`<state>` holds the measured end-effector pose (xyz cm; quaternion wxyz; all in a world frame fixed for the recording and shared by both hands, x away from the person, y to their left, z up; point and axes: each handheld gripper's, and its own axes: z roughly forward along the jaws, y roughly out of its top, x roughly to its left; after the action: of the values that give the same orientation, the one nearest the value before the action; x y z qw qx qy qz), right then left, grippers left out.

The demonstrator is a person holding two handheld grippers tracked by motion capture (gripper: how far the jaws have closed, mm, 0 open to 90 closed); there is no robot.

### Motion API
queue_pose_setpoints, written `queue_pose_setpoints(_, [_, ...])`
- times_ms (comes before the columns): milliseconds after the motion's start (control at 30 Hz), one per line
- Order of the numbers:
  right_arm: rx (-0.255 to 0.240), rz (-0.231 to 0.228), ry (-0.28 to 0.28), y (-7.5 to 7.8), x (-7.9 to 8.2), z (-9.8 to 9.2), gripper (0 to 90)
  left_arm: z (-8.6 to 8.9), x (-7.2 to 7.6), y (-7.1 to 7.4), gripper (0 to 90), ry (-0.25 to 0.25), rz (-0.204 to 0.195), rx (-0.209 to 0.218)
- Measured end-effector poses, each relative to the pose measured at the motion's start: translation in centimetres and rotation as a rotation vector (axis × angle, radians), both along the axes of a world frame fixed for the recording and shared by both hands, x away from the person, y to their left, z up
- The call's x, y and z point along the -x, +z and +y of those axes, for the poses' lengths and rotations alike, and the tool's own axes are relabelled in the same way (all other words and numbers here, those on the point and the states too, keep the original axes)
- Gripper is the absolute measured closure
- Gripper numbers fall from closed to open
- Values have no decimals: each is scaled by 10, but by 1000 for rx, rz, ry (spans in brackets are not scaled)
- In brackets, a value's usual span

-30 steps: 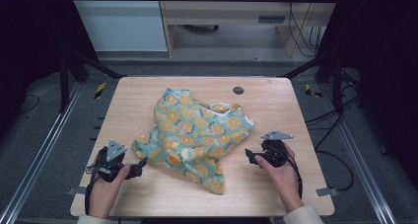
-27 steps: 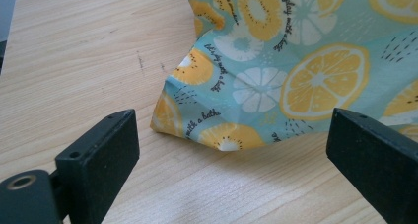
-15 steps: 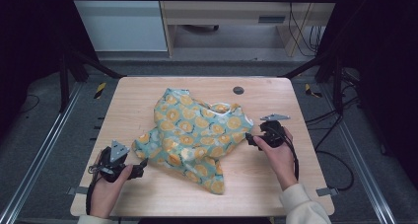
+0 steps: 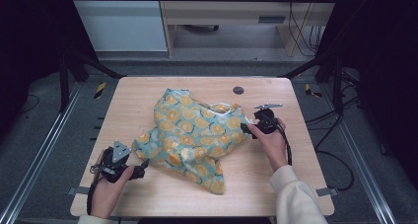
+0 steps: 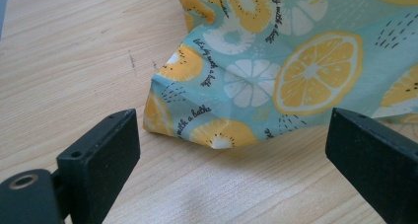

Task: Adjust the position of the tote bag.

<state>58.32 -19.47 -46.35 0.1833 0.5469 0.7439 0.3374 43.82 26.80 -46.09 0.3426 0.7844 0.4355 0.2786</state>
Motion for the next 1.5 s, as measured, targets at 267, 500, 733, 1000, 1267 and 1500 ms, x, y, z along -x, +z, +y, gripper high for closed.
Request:
queue_pose_setpoints(267, [-17,34,12,-7,-3,3,152,-1,0,0,63,-3,1,-8])
queue_pose_setpoints(500, [-16,56,10,-16,-7,6,235,-1,0,0,63,-2,0,-8])
queue_pose_setpoints(733, [-33,20,47,-16,-4,12,615,-1,0,-1,62,-4,2,-9])
queue_pose_setpoints(1000, [-59,-49,114,-3,5,19,878,-2,0,-1,62,-5,3,-13])
queue_pose_setpoints(1267, [-76,-136,225,21,30,35,900,-1,-1,0,59,0,3,3])
queue_pose_setpoints(1500, [-132,-211,335,45,63,53,900,-2,-1,2,59,-6,-4,0])
